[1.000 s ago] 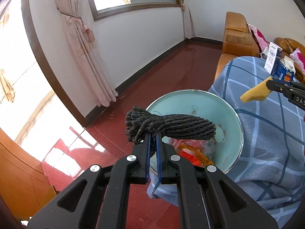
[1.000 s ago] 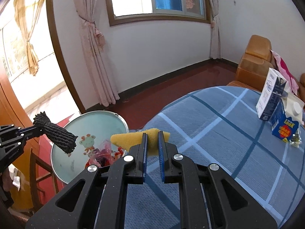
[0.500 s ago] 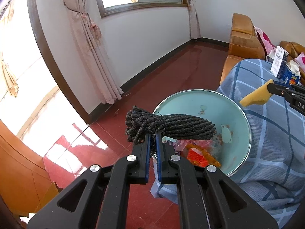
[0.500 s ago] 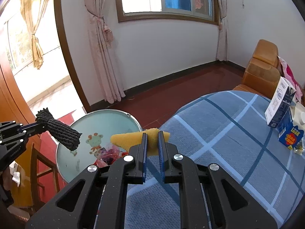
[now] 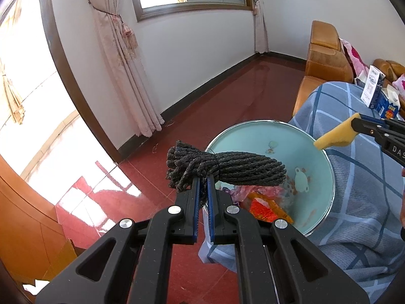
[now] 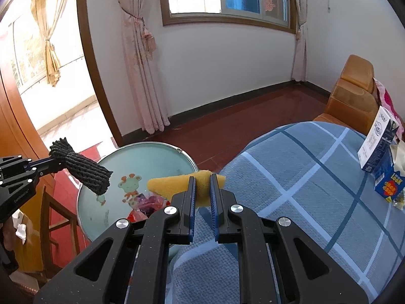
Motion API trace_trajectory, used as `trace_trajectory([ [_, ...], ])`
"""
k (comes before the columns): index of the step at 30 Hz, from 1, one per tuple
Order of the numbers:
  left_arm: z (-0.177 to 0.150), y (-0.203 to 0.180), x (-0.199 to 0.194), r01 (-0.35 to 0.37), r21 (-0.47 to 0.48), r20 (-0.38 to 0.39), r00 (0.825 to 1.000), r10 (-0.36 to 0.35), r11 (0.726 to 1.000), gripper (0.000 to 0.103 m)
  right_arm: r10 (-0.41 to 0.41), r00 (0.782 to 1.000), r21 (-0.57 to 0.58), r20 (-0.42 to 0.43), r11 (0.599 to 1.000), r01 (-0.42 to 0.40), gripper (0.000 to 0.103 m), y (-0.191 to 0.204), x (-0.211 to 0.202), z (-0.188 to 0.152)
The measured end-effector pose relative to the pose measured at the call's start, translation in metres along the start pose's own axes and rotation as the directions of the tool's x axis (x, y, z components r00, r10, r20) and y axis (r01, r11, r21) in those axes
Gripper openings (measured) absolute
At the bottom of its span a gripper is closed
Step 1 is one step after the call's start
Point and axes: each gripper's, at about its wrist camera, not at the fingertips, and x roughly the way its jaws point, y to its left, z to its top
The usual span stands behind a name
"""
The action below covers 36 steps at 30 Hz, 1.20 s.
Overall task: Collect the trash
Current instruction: 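Hold the rope bundle and sponge above the bucket with both tools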
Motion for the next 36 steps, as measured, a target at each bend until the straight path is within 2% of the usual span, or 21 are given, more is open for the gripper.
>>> trace_trajectory([
  [36,0.001,-0.001,0.0,0.015,-0.004,0.004,1.0,-0.015,1.0,0.005,0.014,1.0,-0.037,-0.018,0.999,-0.015,0.012,0.018,0.004,0.002],
])
